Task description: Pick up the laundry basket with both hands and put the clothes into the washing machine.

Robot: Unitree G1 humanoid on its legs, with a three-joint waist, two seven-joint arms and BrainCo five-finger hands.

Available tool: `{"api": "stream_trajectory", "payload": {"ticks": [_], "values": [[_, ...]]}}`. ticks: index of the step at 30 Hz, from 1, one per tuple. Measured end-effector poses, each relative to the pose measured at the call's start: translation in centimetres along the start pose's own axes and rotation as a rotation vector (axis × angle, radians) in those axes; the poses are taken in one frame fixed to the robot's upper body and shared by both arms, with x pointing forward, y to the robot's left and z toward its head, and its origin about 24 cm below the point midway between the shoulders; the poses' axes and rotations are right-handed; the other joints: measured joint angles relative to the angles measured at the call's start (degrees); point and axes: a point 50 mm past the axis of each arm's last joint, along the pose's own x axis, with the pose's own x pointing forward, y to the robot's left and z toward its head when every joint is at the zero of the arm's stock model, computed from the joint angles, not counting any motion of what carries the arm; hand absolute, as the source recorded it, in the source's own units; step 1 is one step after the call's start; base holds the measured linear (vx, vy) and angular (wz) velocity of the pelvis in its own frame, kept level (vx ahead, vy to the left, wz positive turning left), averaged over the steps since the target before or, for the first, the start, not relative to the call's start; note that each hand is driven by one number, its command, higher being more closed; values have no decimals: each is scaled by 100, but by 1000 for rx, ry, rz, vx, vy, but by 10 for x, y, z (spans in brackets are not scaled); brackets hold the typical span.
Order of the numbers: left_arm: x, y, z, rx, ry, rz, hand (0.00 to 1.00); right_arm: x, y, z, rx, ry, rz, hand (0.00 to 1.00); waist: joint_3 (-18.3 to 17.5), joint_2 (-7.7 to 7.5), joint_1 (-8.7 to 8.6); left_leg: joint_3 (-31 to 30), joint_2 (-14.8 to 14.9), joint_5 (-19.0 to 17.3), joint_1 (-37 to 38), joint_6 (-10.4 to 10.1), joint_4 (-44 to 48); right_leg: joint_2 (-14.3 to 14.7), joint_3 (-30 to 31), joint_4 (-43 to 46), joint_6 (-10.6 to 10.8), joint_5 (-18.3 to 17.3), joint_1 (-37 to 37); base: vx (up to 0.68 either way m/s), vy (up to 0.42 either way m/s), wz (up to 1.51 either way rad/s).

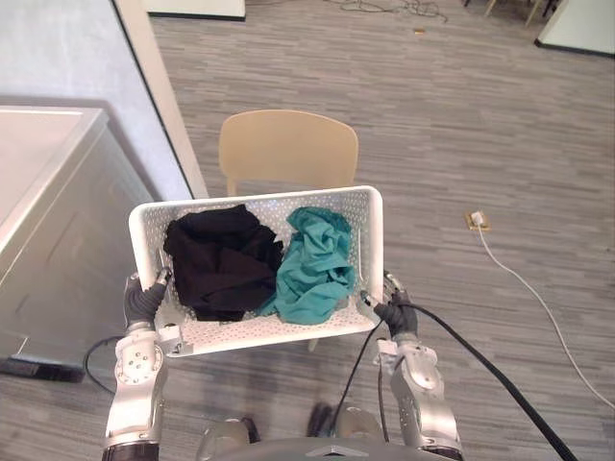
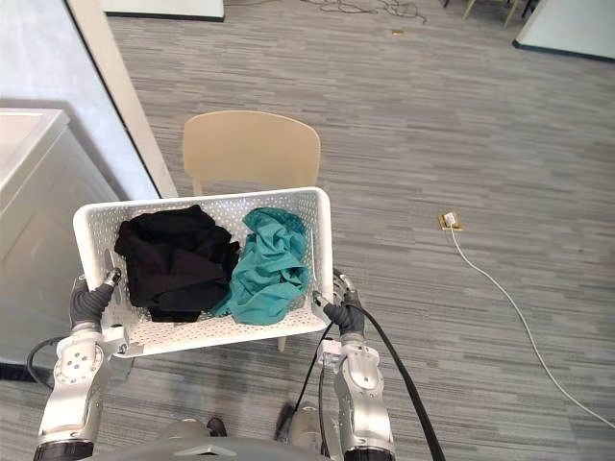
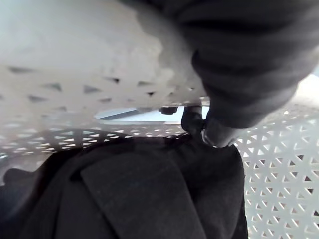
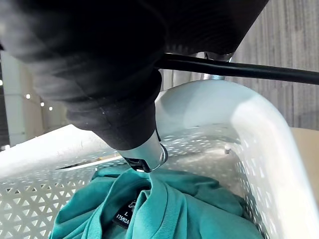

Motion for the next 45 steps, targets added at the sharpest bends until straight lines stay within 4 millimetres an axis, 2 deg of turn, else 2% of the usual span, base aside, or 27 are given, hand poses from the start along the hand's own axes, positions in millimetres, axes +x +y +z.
{"api": "stream_trajectory", "payload": {"ticks": [1,2,4,5,6,8,9,10,12,14,17,22,26,29,33,34,35,36,37,38,40,43,45], "values": [[-1,-2,-5,-6,22,-6,100,-1,-1,-1,-4,6,-3,100,41,95,30,39,126,-65,71,-88,150,163,63,-218,-30,31,196,254,-33,-43],[-2,-1,-8,1,35,-12,100,-4,1,-4,-9,19,10,100,62,124,67,65,298,-130,63,-158,564,339,141,-425,-52,45,426,233,-49,-54],[-2,0,-9,1,39,-16,100,-6,1,-7,-13,29,13,100,78,112,115,4,406,-125,-71,-151,1163,435,258,-611,-78,62,630,163,-25,-45],[-4,0,-11,-9,47,-22,100,-6,2,-7,-26,29,28,100,92,106,184,-215,482,-272,-350,-226,1740,473,397,-758,-95,76,774,179,26,-58],[-5,0,-12,-20,52,-22,100,-6,2,-6,-33,29,32,100,89,101,200,-382,478,-381,-484,-270,1833,471,496,-810,-85,83,804,204,52,-69],[-6,-2,-13,-45,60,-21,100,-6,1,-6,-45,27,37,100,81,133,199,-637,505,-393,-722,-278,1385,471,636,-877,-7,131,785,175,73,-49],[-8,-6,-14,-71,66,-24,100,-9,-1,-9,-48,44,35,100,80,194,193,-643,568,8,-733,-269,580,506,712,-949,51,166,775,199,129,-37],[-9,-11,-15,-107,74,-28,100,-15,-2,-16,-46,75,33,100,93,265,196,-671,638,369,-735,-437,150,560,747,-978,97,178,771,221,182,-30],[-10,-15,-15,-125,77,-28,100,-23,0,-23,-27,108,38,100,96,205,136,-696,550,365,-668,-454,-18,475,748,-996,168,225,710,159,174,0],[-11,-12,-17,-118,85,4,100,-36,7,-31,31,151,70,100,127,122,182,-599,413,375,-773,-437,-148,336,807,-974,174,221,487,111,161,-3],[-17,-3,-24,-111,116,34,100,-40,14,-36,43,183,112,100,179,100,225,-551,340,364,-819,-417,-144,254,858,-917,177,219,405,99,98,-2],[-26,3,-44,-127,211,52,100,-30,19,-29,44,162,140,100,431,20,369,-436,394,258,-732,-296,-40,210,897,-539,263,72,352,62,-8,0],[-37,-5,-68,-132,346,33,100,-28,19,-30,37,180,141,100,497,-16,397,-281,469,14,-736,-283,232,212,971,-348,244,-118,336,68,-15,-12],[-38,-14,-70,-129,365,-12,100,-26,17,-35,27,204,139,100,512,-44,401,-285,444,-48,-763,-296,293,155,986,-152,270,-231,252,86,-2,3],[-27,-25,-63,-107,332,-72,100,-20,20,-38,24,218,134,100,519,-43,386,-343,453,-46,-777,-294,287,136,980,247,196,-277,85,74,-21,10],[-23,-29,-58,-111,315,-87,100,-18,20,-36,22,205,125,100,577,-16,351,-387,492,-40,-731,-286,277,108,975,834,149,-397,-255,56,-32,7],[-20,-31,-56,-109,302,-91,100,-16,20,-34,22,194,124,100,637,13,319,-399,511,-43,-729,-289,290,130,1023,940,89,-591,-383,34,-64,3],[-9,-31,-49,-95,269,-100,100,-15,22,-31,25,177,124,100,712,-118,318,-387,516,-63,-766,-317,376,165,1131,215,158,-429,-401,22,-154,4],[3,-32,-40,-90,231,-105,100,-10,20,-27,20,157,115,100,895,-31,262,-441,600,-215,-925,-367,691,276,1091,108,245,-254,-424,40,-179,0],[4,-32,-38,-93,226,-104,100,-10,19,-26,18,153,111,100,918,-11,257,-440,644,-226,-956,-380,730,291,1090,126,225,-242,-442,61,-171,-13],[7,-25,-40,-76,228,-82,100,-8,10,-24,0,145,82,100,1019,60,225,-428,740,-225,-1052,-384,812,373,1125,143,219,-244,-537,80,-86,-17],[11,-13,-44,-11,236,-69,100,-7,3,-21,-20,133,67,100,1056,66,221,-412,758,-222,-1047,-385,888,386,1146,176,215,-246,-538,79,-30,-7],[21,-1,-43,79,228,-78,100,-6,2,-15,-22,102,58,100,1099,68,257,-314,773,-221,-1054,-387,1063,374,1210,171,215,-246,-503,81,22,-12]]}}
